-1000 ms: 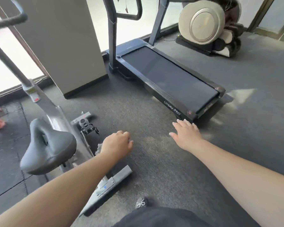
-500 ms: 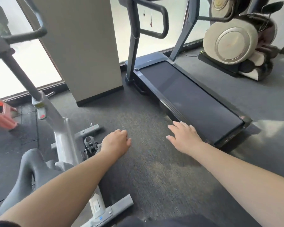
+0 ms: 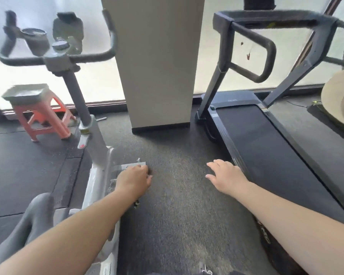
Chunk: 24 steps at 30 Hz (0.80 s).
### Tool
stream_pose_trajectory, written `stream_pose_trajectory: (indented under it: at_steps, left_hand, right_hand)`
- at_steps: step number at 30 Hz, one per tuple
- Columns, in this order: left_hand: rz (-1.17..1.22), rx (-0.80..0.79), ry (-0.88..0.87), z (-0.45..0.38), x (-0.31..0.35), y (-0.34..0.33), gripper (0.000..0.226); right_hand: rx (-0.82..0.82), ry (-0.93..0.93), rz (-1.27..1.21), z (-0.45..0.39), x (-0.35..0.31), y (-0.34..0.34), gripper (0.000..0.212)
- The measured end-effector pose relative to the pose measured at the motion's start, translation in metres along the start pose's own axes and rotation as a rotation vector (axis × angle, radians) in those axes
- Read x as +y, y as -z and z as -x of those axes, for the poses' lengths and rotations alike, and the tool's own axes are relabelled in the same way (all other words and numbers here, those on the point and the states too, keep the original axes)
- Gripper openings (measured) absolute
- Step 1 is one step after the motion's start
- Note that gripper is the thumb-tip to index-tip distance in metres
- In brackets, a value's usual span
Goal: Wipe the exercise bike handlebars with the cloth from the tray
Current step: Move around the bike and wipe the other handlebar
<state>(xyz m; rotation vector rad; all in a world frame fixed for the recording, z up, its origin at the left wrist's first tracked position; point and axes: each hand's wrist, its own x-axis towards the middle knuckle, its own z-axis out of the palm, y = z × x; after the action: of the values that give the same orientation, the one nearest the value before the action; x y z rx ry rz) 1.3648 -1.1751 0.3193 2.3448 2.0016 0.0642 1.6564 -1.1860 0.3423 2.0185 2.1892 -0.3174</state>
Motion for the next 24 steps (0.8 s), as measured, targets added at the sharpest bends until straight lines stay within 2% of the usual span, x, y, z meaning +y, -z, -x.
stream_pose_trajectory:
  at_steps: [5, 9, 16, 24]
  left_hand:
    - [0.025, 0.024, 0.174, -0.046, 0.009, 0.014, 0.035]
    - [0.057, 0.040, 0.277, -0.055, 0.012, 0.015, 0.030]
    - [0.200, 0.048, 0.464, -0.066, -0.021, 0.016, 0.027]
    - [0.453, 0.201, 0.545, -0.140, -0.079, 0.040, 0.032]
  right_hand:
    - [-0.016, 0.101, 0.048, -0.076, 0.015, 0.023, 0.049]
    - [-0.031, 0.176, 0.096, -0.124, 0.004, 0.030, 0.048]
    - [-0.006, 0.346, 0.082, -0.191, -0.053, 0.036, 0.051]
    - [0.050, 0.412, 0.023, -0.276, -0.121, 0.069, 0.053]
